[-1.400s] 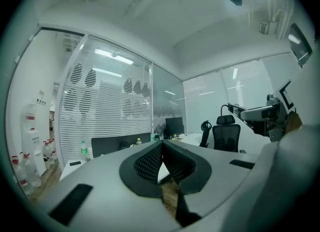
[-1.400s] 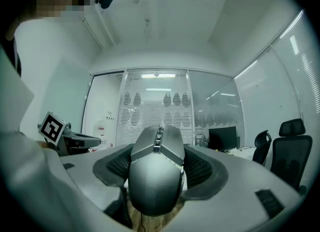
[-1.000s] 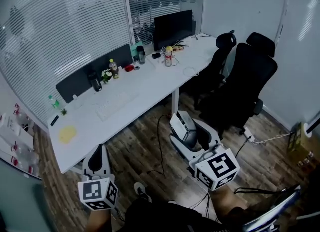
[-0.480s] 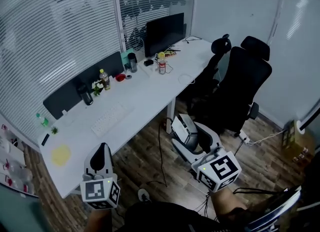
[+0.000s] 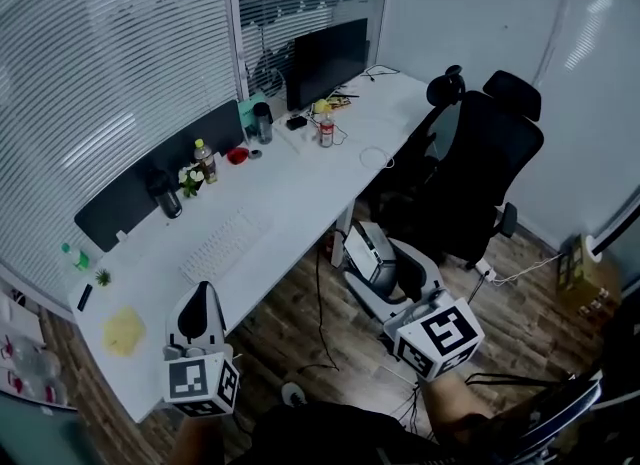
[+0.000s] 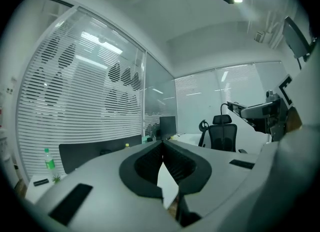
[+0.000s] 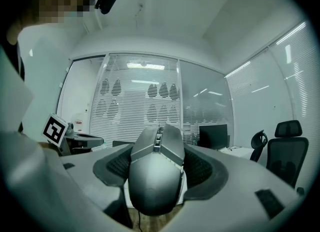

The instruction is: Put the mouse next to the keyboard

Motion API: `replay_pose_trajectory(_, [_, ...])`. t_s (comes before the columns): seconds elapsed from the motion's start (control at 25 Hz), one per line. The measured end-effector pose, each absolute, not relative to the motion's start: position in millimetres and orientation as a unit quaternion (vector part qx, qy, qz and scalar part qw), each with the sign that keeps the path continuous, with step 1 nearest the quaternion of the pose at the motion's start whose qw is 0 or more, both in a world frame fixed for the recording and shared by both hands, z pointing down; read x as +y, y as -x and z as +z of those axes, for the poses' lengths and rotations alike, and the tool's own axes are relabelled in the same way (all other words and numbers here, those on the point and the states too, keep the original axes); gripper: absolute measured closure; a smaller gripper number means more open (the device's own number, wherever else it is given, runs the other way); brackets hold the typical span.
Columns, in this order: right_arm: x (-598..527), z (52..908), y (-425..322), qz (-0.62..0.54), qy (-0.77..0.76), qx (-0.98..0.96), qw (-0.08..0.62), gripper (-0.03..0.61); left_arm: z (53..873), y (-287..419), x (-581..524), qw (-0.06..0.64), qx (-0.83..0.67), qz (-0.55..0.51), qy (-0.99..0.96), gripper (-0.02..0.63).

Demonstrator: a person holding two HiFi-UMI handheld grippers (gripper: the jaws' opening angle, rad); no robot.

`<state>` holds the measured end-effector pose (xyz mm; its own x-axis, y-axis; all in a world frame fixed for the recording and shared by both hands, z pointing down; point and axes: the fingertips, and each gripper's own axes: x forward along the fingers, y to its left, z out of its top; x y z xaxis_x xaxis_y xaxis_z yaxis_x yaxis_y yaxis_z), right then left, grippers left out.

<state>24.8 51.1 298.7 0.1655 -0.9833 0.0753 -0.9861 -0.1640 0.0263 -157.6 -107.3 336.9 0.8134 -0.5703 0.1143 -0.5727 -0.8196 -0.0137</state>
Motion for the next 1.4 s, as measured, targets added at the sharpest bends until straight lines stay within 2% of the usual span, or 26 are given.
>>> replay_pose_trajectory(0.76, [-59,310,-22,0.021,-0.751,-0.659,0.042,0.282,351,163,-202,0.017,-0.312,0.05,-0.949,0.584])
replay_pose_trajectory(1.4, [-176,316,-111,0.016,-0.664,-0.746,0.04,0.282,356,112,-255,0.015,-0.428,0.068,-0.901,0.584])
